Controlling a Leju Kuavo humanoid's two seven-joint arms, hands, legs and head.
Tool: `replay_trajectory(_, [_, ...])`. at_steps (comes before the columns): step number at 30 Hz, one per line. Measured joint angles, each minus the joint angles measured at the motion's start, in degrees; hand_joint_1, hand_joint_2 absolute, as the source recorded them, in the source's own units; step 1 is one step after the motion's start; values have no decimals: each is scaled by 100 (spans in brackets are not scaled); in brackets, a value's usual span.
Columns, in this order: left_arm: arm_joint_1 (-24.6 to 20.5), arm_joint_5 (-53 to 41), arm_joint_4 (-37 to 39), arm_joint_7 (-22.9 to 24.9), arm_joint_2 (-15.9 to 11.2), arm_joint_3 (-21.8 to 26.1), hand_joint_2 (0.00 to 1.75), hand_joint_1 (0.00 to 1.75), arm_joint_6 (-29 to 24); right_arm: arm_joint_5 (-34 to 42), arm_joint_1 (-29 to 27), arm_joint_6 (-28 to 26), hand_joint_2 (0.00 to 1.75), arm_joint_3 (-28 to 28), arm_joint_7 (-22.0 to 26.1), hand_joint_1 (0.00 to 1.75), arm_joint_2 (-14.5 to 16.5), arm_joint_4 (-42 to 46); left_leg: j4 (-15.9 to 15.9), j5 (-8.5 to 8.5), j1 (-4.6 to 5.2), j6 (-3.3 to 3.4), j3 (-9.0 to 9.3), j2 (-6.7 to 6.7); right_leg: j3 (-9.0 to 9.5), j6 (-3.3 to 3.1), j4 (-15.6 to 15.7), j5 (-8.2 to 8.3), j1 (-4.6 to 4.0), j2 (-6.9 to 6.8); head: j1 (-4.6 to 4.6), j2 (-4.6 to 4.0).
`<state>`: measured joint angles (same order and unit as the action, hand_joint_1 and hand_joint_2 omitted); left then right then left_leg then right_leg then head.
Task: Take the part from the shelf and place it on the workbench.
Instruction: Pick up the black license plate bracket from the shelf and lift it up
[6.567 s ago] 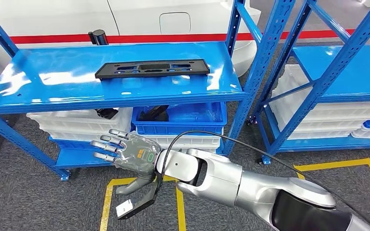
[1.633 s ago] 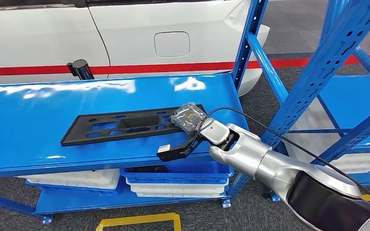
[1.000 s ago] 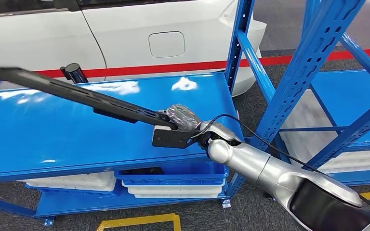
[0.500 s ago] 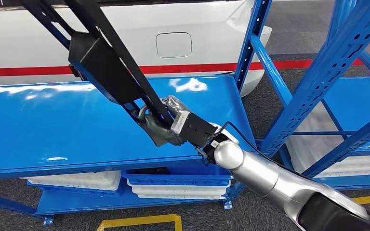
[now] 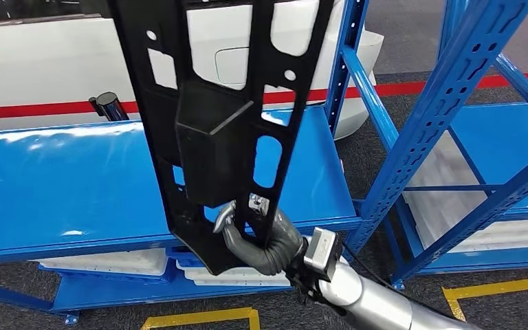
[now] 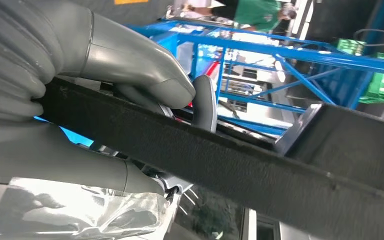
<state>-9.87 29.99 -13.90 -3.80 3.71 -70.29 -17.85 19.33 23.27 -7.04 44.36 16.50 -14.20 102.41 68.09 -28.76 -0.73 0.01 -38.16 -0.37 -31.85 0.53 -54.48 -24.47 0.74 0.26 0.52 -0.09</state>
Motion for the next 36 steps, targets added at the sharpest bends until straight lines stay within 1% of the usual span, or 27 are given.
replay_trajectory(1, [13,22,0,-58,-15,29,175,0,-28,-49,-164,12,175,-1,92,175,2,66,-445,207,-1,14,220,0,9,9,0,-6,0,2,0,0])
replay_trajectory(2, [18,38,0,-122,-27,54,175,0,-46,-115,-317,20,175,-2,167,175,3,131,-880,357,13,37,435,-1,12,25,-6,-15,-13,5,0,0])
replay_trajectory(3, [19,51,0,-189,-39,74,175,0,-57,-183,-447,24,175,-2,220,175,4,192,-1185,447,25,67,584,-3,10,44,-9,-20,-25,8,4,0])
replay_trajectory(4, [22,56,0,-250,-46,91,175,0,-64,-250,-557,24,175,-2,250,175,4,246,-1343,475,40,100,659,-6,5,64,-12,-23,-34,10,7,0])
replay_trajectory(6, [36,37,0,-352,-56,127,175,0,-95,-362,-726,22,175,-2,262,175,4,340,-1396,479,58,178,676,-10,-1,120,-6,-17,-35,12,12,0])
replay_trajectory(8, [35,-3,0,-472,-63,159,175,0,-181,-417,-830,17,175,-5,247,175,4,419,-1428,511,49,260,690,-7,-49,178,-135,-121,-17,8,13,0])
replay_trajectory(9, [23,-7,0,-561,-65,171,175,0,-246,-430,-865,6,175,-9,233,175,4,454,-1445,527,39,296,698,-4,-143,202,-360,-265,-13,7,15,0])
replay_trajectory(11, [0,73,0,-808,-69,213,175,0,-362,-445,-945,-32,175,-26,195,175,3,508,-1450,534,37,334,701,2,-489,231,-1135,-664,-9,5,19,0])
replay_trajectory(12, [-5,138,0,-929,-69,246,175,0,-403,-458,-998,-54,175,-37,174,175,3,527,-1449,535,39,338,699,3,-666,242,-1520,-812,-8,5,18,0])
replay_trajectory(13, [-7,201,0,-1021,-69,285,175,0,-432,-471,-1054,-69,175,-48,156,175,2,544,-1448,535,42,338,699,4,-770,247,-1743,-863,-8,5,17,0])
replay_trajectory(14, [-10,245,0,-1073,-69,321,175,0,-455,-483,-1101,-79,175,-58,142,175,1,561,-1445,535,43,338,700,4,-759,246,-1732,-799,-8,5,17,0])
replay_trajectory(15, [-13,269,0,-1096,-69,353,175,0,-469,-490,-1131,-84,175,-67,133,175,1,580,-1443,534,43,336,706,4,-619,238,-1463,-634,-8,4,17,0])
replay_trajectory(17, [-27,287,0,-1110,-67,406,175,0,-488,-494,-1151,-86,175,-86,125,175,-1,621,-1433,527,56,315,719,2,-153,207,-577,-262,-15,2,17,0])
replay_trajectory(18, [-35,292,0,-1115,-66,433,175,0,-492,-495,-1155,-90,175,-95,125,175,-1,643,-1427,524,67,294,721,2,18,181,-240,-153,-23,2,16,0])
replay_trajectory(19, [-43,297,0,-1119,-65,457,175,0,-495,-496,-1162,-93,175,-104,124,175,-2,662,-1423,523,78,266,718,2,106,156,-57,-111,-33,3,14,0])
replay_trajectory(22, [-55,332,0,-1103,-66,513,175,0,-496,-508,-1194,-102,175,-125,114,175,-4,701,-1407,512,69,173,699,3,108,65,3,-85,-43,3,12,0])
replay_trajectory(23, [-56,357,0,-1068,-67,536,175,0,-496,-511,-1200,-107,175,-134,111,175,-3,711,-1325,448,60,140,661,4,107,33,12,-70,-33,0,9,0])
replay_trajectory(24, [-57,389,0,-1016,-68,564,175,0,-497,-515,-1203,-117,175,-143,112,175,0,720,-1129,320,50,104,574,5,104,2,20,-53,-17,-7,6,0])
replay_trajectory(25, [-55,421,0,-959,-69,594,175,0,-500,-520,-1208,-135,175,-150,116,175,2,730,-809,135,37,70,432,6,98,-18,21,-42,-8,-14,3,0])
replay_trajectory(27, [-36,462,0,-867,-71,640,175,0,-506,-510,-1239,-183,175,-157,126,175,6,742,35,-262,18,17,65,7,77,-41,16,-24,-10,-24,2,0])
replay_trajectory(28, [-19,474,0,-842,-72,659,175,0,-508,-492,-1258,-202,175,-161,125,175,6,744,313,-357,14,6,-51,7,68,-43,13,-19,-12,-26,2,0])
replay_trajectory(29, [-1,484,0,-826,-73,679,175,0,-509,-465,-1278,-215,175,-164,118,175,6,744,374,-343,13,6,-63,7,63,-42,12,-13,-13,-25,2,0])
replay_trajectory(30, [11,492,0,-819,-74,701,175,0,-510,-443,-1290,-225,175,-169,111,175,6,744,162,-213,13,16,57,7,62,-40,12,-9,-13,-23,2,0])
replay_trajectory(32, [14,500,0,-818,-77,743,175,0,-515,-414,-1297,-237,175,-184,101,175,7,745,-720,164,24,64,511,5,63,-23,12,-1,-18,-19,2,0])
replay_trajectory(33, [9,501,0,-818,-79,760,175,0,-519,-409,-1296,-244,175,-191,98,175,7,746,-1108,307,39,98,696,4,55,-5,8,6,-28,-18,4,0])
replay_trajectory(34, [8,501,0,-818,-81,771,175,0,-522,-401,-1296,-249,175,-197,95,175,8,747,-1345,385,57,128,800,2,42,19,4,17,-37,-18,7,0])
replay_trajectory(36, [18,501,0,-819,-83,785,175,0,-527,-388,-1297,-261,175,-201,86,175,8,748,-1434,430,85,179,806,0,15,76,1,47,-45,-19,11,0])
